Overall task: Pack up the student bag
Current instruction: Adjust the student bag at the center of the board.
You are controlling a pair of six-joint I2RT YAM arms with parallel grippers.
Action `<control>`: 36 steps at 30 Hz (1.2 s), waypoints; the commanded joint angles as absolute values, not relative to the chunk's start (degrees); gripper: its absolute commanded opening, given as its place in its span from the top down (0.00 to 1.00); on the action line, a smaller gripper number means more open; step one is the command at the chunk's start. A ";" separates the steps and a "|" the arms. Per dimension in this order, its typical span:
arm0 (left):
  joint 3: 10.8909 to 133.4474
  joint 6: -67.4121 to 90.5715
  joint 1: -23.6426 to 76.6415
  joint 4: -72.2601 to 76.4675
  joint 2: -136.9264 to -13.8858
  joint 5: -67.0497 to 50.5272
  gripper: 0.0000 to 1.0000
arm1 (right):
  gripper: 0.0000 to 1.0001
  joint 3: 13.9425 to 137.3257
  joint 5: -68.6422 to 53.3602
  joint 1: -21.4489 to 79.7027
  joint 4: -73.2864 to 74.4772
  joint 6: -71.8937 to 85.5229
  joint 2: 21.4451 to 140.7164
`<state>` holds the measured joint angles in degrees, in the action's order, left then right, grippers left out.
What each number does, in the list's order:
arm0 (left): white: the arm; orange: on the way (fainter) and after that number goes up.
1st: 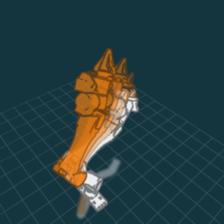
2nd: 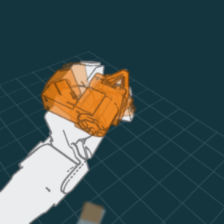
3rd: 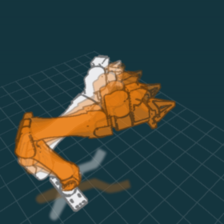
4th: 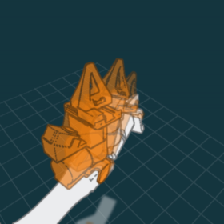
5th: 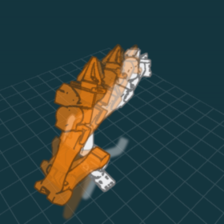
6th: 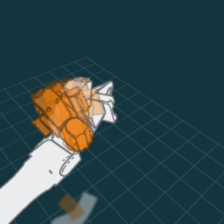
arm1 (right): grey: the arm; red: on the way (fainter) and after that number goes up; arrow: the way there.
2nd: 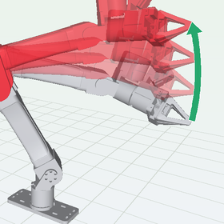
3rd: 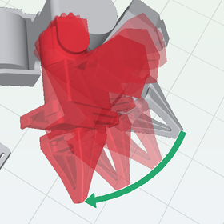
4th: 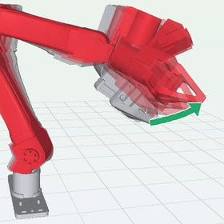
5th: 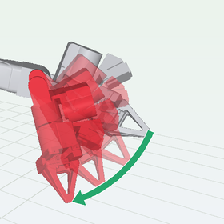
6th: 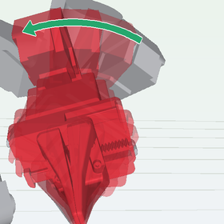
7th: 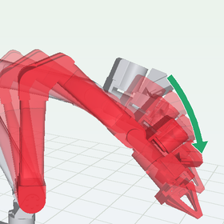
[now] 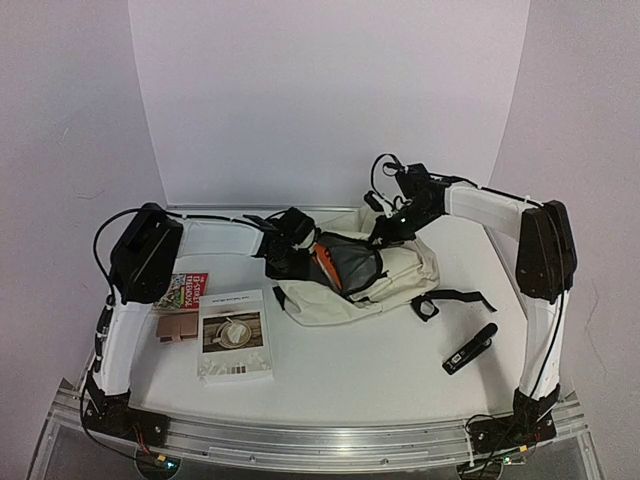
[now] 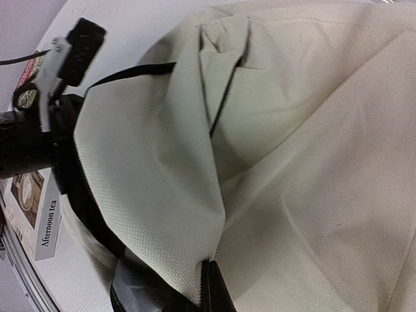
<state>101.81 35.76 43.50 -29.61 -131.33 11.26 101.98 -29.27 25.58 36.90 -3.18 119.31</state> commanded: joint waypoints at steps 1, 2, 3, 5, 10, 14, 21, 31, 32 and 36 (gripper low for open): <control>90.59 40.92 42.26 -17.79 -117.48 14.50 1.00 | 1.00 100.66 -22.92 25.39 36.82 -4.06 119.07; 88.37 41.83 41.94 -15.55 -115.95 14.28 1.00 | 1.00 100.49 -22.06 25.39 36.76 -4.49 119.03; 86.14 42.93 41.62 -13.14 -114.52 14.05 1.00 | 1.00 100.37 -21.42 25.34 36.78 -4.70 119.09; 81.26 44.91 41.25 -7.64 -111.58 13.88 1.00 | 1.00 100.07 -20.15 25.20 36.78 -5.10 119.17; 78.24 47.62 39.90 -2.81 -110.92 10.89 1.00 | 1.00 101.12 -17.28 24.45 36.82 -5.92 119.89; 79.74 51.70 38.30 -0.79 -115.51 4.76 1.00 | 1.00 107.24 -14.42 21.96 36.85 -5.82 123.18; 86.73 54.04 37.92 3.39 -123.70 -4.54 1.00 | 1.00 122.39 -13.08 17.59 38.55 -5.32 128.68; 82.57 49.37 37.97 -4.47 -113.24 -0.38 0.35 | 0.90 118.87 -31.05 20.24 40.16 -2.52 123.37; 81.05 49.38 37.98 -5.62 -110.58 1.49 0.27 | 0.82 116.70 -32.76 20.99 40.18 -2.41 122.28; 73.47 49.23 38.48 -10.94 -101.65 4.22 0.08 | 0.41 109.37 -35.04 25.20 40.17 -2.54 116.17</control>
